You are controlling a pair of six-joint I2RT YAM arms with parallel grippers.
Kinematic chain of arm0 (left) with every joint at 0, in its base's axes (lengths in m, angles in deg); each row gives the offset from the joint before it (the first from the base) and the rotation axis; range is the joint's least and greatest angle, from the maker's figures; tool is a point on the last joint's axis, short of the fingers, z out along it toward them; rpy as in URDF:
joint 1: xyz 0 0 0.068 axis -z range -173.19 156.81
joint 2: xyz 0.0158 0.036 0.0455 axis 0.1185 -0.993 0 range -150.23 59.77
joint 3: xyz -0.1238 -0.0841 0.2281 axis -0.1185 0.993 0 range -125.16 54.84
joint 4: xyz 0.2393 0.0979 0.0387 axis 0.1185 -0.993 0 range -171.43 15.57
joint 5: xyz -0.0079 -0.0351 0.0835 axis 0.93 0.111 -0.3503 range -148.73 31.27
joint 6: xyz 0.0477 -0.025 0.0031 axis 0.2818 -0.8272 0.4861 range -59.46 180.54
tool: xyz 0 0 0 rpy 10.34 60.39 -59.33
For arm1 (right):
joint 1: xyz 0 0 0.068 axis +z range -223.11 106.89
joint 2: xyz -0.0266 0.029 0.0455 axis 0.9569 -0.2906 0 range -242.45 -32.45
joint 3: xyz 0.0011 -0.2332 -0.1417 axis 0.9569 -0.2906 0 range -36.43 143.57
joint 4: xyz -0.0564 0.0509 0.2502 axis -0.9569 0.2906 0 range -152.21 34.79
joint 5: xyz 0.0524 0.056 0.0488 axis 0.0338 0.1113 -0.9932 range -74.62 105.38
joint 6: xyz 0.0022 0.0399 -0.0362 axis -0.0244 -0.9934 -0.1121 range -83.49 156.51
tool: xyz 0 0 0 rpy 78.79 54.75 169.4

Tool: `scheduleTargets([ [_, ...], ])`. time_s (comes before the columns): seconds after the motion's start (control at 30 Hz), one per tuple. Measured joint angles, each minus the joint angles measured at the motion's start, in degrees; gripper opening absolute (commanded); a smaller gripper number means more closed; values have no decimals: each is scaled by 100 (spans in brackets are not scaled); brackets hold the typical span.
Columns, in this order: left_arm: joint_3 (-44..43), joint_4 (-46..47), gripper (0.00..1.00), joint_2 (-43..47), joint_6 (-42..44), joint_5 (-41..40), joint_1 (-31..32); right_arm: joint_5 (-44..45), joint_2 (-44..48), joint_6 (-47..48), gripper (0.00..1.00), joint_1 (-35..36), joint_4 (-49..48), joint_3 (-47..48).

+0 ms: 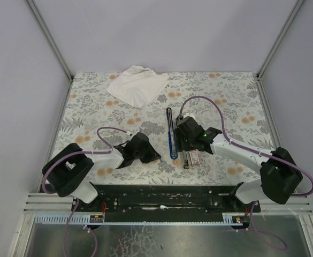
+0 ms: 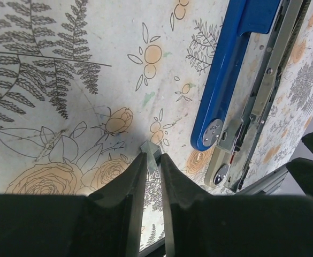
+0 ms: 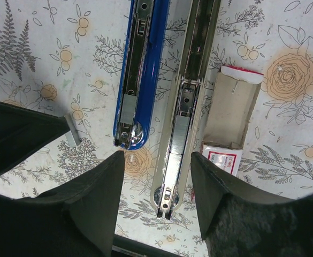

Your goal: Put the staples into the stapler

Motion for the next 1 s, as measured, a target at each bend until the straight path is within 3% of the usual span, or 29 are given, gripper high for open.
scheduleTargets([
  [0.5,-2,179,9,-122,0,160,-90,-2,-168,4,60,0,9,13],
  [0.67,-2,236,0,-168,2,232,-149,-2,-184,17,60,0,13,17],
  [1.0,61,317,0,-74,24,262,-190,-7,-146,24,61,-2,15,48],
])
